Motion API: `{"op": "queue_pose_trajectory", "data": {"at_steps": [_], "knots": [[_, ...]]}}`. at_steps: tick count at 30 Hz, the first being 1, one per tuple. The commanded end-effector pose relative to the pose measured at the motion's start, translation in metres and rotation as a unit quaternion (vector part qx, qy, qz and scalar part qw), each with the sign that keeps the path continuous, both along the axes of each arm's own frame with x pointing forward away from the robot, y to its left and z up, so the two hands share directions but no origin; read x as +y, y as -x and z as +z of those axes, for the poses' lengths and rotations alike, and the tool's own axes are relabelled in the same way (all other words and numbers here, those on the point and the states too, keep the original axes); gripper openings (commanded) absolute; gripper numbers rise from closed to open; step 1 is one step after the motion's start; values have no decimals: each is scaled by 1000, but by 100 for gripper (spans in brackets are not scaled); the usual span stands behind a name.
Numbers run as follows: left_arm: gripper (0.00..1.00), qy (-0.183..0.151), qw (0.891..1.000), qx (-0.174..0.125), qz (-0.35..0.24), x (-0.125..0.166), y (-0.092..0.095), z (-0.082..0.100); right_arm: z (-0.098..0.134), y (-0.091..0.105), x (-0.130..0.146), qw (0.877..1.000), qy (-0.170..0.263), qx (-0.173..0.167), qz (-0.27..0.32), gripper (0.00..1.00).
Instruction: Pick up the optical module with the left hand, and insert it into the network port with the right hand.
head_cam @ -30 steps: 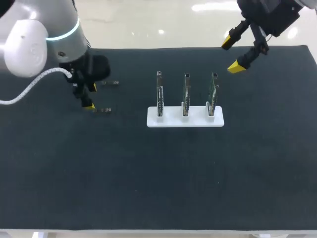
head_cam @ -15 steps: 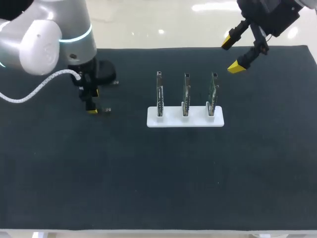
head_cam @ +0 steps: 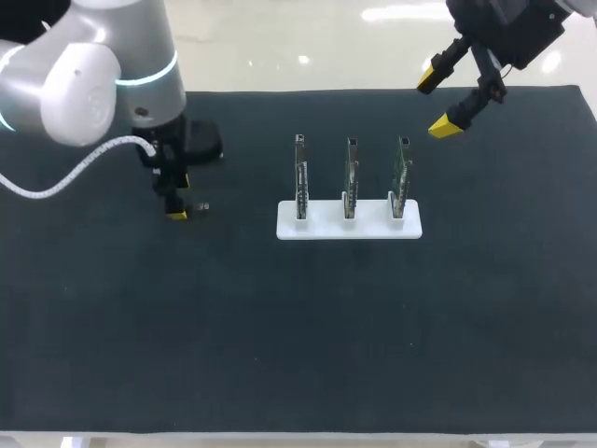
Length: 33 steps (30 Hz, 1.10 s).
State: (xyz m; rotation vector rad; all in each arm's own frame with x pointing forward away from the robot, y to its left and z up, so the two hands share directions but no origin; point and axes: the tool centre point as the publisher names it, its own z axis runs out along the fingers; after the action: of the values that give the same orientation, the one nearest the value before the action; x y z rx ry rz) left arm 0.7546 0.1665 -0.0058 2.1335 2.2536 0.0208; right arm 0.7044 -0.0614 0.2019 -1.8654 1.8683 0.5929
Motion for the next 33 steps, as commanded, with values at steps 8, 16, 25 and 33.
{"op": "queue_pose_trajectory", "data": {"at_steps": [8,16,25,33], "knots": [[100,3,1000,-7,-2,3,6,-4,0,1,0,1000,0,0,-1,100],[81,3,1000,-9,-1,4,8,-6,0,1,0,1000,0,0,-1,100],[0,4,1000,-20,8,3,6,-11,0,1,0,1000,0,0,-1,100],[0,34,999,-2,10,0,-1,16,0,1,0,1000,0,0,-1,100]]}}
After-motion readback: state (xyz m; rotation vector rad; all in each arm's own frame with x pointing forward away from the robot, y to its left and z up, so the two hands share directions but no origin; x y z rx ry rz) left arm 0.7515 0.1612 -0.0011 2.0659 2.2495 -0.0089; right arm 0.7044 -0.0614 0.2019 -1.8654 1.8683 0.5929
